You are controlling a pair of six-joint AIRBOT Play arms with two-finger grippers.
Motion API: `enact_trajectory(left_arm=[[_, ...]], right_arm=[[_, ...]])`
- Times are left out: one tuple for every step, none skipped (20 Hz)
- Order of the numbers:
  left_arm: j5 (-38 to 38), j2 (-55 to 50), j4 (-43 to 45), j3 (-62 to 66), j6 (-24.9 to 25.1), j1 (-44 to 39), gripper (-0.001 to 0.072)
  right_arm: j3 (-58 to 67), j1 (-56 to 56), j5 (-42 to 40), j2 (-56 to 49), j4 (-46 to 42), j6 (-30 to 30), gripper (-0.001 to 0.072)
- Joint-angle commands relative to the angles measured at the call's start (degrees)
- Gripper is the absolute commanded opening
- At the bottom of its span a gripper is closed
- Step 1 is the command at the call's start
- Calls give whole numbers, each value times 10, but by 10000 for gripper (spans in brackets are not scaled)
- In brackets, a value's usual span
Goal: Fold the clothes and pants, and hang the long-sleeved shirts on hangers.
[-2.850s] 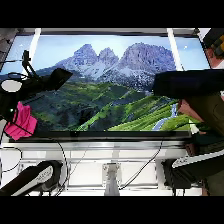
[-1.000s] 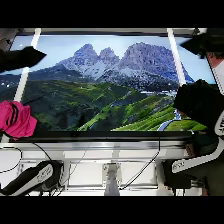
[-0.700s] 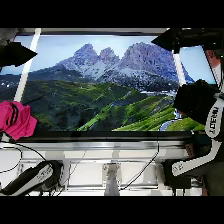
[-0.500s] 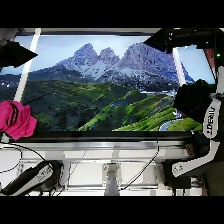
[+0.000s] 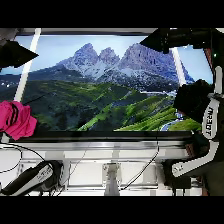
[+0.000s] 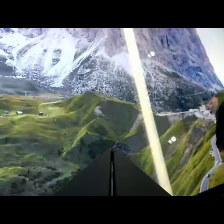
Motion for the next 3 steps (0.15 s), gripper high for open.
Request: enact_trajectory(left_arm=[[0, 0, 0, 1, 0, 0, 51], [0, 0, 0, 1, 0, 0, 51], [0, 0, 0, 1, 0, 0, 51]], right_arm=[[1, 1, 0, 0, 0, 0, 16], [1, 1, 0, 0, 0, 0, 16], [1, 1, 0, 0, 0, 0, 16]])
